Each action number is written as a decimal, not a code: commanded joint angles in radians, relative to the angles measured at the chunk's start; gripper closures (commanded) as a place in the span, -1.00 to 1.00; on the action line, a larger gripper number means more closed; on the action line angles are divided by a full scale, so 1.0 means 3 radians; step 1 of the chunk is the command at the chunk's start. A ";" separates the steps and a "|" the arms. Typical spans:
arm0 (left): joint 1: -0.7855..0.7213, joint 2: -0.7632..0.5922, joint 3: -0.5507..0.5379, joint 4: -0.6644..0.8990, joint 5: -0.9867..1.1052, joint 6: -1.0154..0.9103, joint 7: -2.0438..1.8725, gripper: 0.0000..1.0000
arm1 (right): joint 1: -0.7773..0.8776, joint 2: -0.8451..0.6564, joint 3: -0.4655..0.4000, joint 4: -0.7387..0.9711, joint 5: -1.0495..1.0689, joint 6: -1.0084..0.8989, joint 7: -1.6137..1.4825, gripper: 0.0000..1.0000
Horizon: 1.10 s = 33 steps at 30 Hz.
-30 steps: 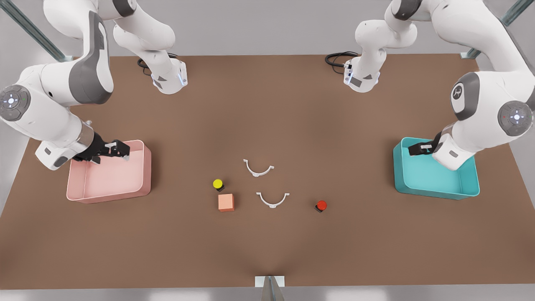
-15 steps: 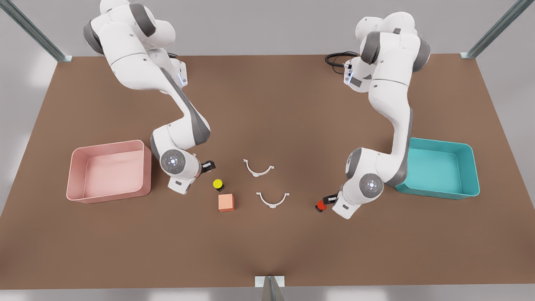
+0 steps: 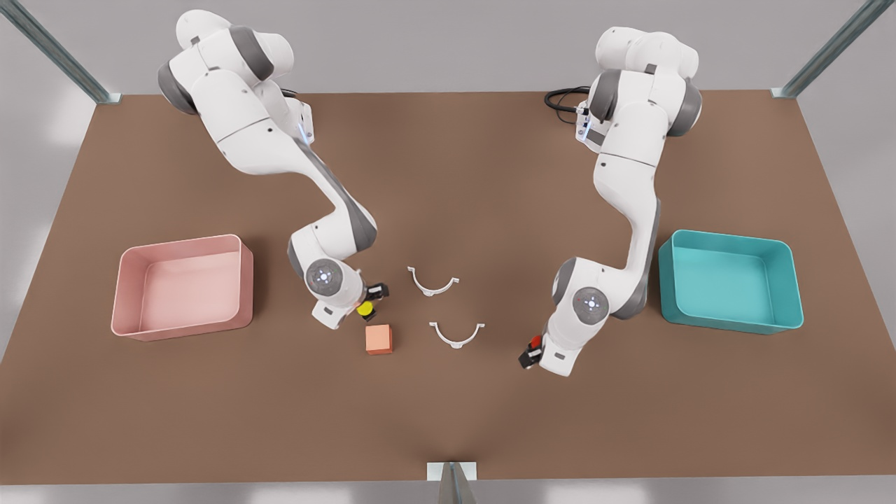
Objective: Place the red button in the blue storage box with the left arm, and place the yellow button in the pink storage box with the right arm
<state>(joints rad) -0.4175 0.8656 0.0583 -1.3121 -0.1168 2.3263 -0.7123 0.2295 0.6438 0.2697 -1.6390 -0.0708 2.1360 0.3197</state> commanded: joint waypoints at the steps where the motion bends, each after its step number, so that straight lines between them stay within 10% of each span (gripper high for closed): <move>1: -0.0025 -0.0007 0.0000 -0.0024 0.0006 -0.0202 -0.0658 -1.00 | -0.0003 0.0042 0.0001 0.0008 -0.0050 0.0131 0.0632 -1.00; 10: -0.0035 0.0044 0.0000 -0.0111 0.0021 -0.0294 -0.0632 -0.99 | -0.0008 0.0349 0.0001 -0.0044 -0.0055 0.0443 0.0540 -1.00; 15: -0.0030 0.0055 0.0000 -0.0111 0.0021 -0.0294 -0.0632 -0.24 | 0.0012 0.0339 0.0001 -0.0054 -0.0193 0.0601 0.0540 -1.00; 23: -0.0004 -0.0027 0.0005 -0.0090 0.0006 -0.0310 -0.0632 -0.03 | -0.0024 0.0293 0.0042 -0.0125 -0.0193 0.0677 0.0514 -0.87; 33: 0.1591 -0.1290 0.0021 -0.0111 0.0159 -0.2876 0.2737 0.01 | -0.0054 0.0278 0.0042 -0.0182 -0.0193 0.0749 0.0509 -0.25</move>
<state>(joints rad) 0.0238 0.4923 0.0645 -1.3451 -0.0940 1.7528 -0.6193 0.2132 0.7284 0.2821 -1.6940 -0.1299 2.3515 0.4562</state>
